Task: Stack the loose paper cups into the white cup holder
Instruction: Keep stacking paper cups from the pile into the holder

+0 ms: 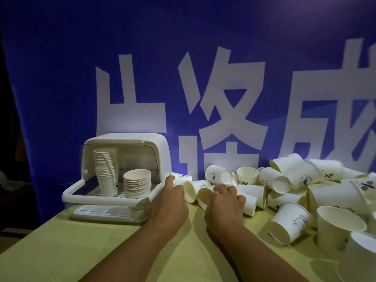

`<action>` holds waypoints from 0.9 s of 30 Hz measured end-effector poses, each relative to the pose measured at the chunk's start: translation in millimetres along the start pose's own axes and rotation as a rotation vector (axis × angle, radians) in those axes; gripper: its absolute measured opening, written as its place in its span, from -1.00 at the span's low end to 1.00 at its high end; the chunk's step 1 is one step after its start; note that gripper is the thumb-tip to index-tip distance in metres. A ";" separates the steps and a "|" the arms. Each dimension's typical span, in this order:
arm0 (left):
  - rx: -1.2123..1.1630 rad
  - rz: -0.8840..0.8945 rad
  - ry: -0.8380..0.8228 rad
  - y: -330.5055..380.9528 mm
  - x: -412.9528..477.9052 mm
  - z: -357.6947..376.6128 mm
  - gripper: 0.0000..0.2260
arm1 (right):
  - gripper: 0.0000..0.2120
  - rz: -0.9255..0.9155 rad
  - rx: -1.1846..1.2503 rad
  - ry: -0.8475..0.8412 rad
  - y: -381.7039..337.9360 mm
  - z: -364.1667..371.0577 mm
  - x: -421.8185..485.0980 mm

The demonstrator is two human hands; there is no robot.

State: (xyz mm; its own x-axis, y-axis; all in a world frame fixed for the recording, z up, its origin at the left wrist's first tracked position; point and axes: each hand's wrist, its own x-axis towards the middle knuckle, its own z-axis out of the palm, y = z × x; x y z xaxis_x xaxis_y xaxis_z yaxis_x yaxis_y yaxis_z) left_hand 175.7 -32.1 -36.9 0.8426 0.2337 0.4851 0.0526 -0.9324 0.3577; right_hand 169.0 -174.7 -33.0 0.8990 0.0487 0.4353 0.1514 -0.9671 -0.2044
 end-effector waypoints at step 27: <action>-0.161 0.253 0.374 -82.4 -4.9 -104.1 -0.76 | -0.80 0.055 0.573 -0.037 -15.6 -59.7 25.3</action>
State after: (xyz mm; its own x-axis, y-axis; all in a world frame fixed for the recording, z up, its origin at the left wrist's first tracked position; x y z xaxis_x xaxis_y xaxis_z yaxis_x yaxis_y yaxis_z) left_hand 111.4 72.3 14.3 0.5658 0.1160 0.8164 -0.2377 -0.9251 0.2962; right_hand 164.8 -173.3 33.5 0.9239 0.0210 0.3820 0.2936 -0.6791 -0.6728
